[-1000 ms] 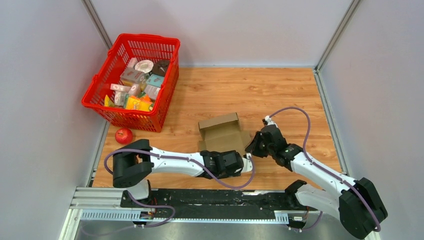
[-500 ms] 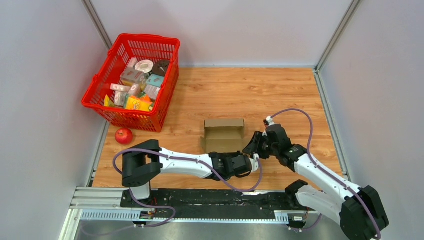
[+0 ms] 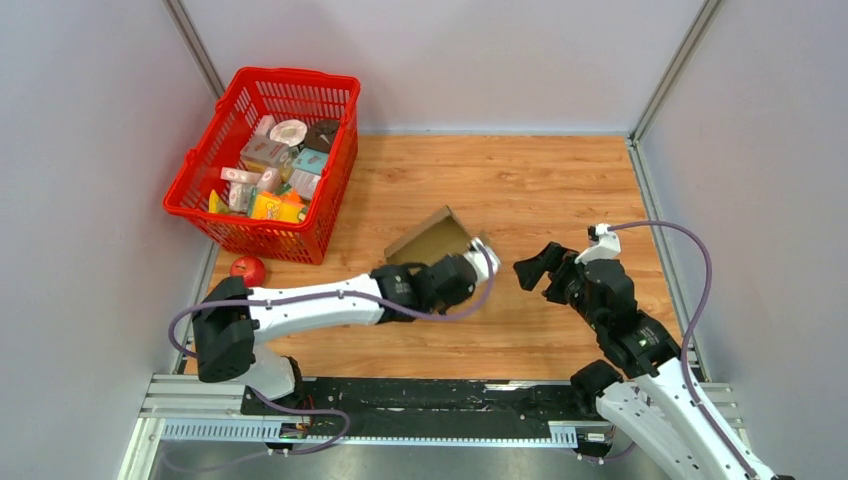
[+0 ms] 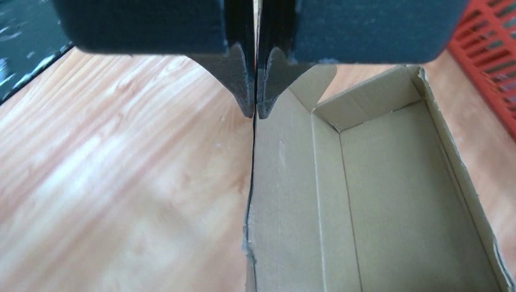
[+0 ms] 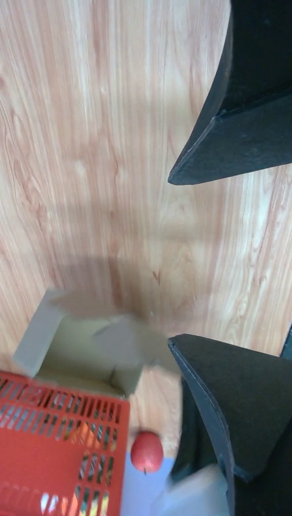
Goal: Fold the paper box
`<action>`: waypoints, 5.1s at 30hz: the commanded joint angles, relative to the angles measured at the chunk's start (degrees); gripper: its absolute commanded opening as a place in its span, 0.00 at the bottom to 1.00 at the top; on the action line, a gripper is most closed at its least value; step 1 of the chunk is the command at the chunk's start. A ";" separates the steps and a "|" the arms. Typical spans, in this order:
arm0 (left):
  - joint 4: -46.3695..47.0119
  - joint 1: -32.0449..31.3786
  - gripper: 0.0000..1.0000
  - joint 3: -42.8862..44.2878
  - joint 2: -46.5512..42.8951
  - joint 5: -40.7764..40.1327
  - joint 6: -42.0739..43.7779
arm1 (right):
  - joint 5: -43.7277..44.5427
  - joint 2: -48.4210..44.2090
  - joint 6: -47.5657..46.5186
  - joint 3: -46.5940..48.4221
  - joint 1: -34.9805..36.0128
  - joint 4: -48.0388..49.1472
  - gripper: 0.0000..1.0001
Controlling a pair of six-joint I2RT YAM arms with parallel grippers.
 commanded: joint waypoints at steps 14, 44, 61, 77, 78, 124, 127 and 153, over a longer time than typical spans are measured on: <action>24.39 29.94 0.00 -8.13 -6.75 34.15 -66.36 | -9.51 16.75 -6.91 -1.23 3.66 2.78 0.95; 40.95 32.42 0.61 -13.88 -9.85 26.20 -68.44 | -16.44 34.77 -5.86 -1.23 8.93 18.25 0.96; 34.36 32.50 0.69 -12.90 -11.32 32.56 -51.04 | 7.44 46.54 -2.16 7.72 14.29 29.34 0.96; 12.13 32.50 0.57 -26.44 -32.60 6.99 -35.82 | 11.68 49.81 -8.75 15.83 9.02 18.51 0.97; 10.55 32.50 0.57 -26.00 -32.16 5.07 -35.73 | 10.80 48.59 -9.36 14.69 9.02 19.65 0.97; 13.35 27.32 0.05 -10.80 4.57 24.20 -42.67 | -26.55 75.12 -20.45 30.06 2.16 20.01 0.29; 15.10 26.79 0.05 -10.35 5.11 25.96 -43.63 | -27.17 74.33 -19.83 29.27 2.61 20.54 0.29; 2.01 30.56 0.65 -20.99 -19.33 -5.40 -26.86 | -15.39 54.11 -7.96 6.76 -8.47 27.39 0.61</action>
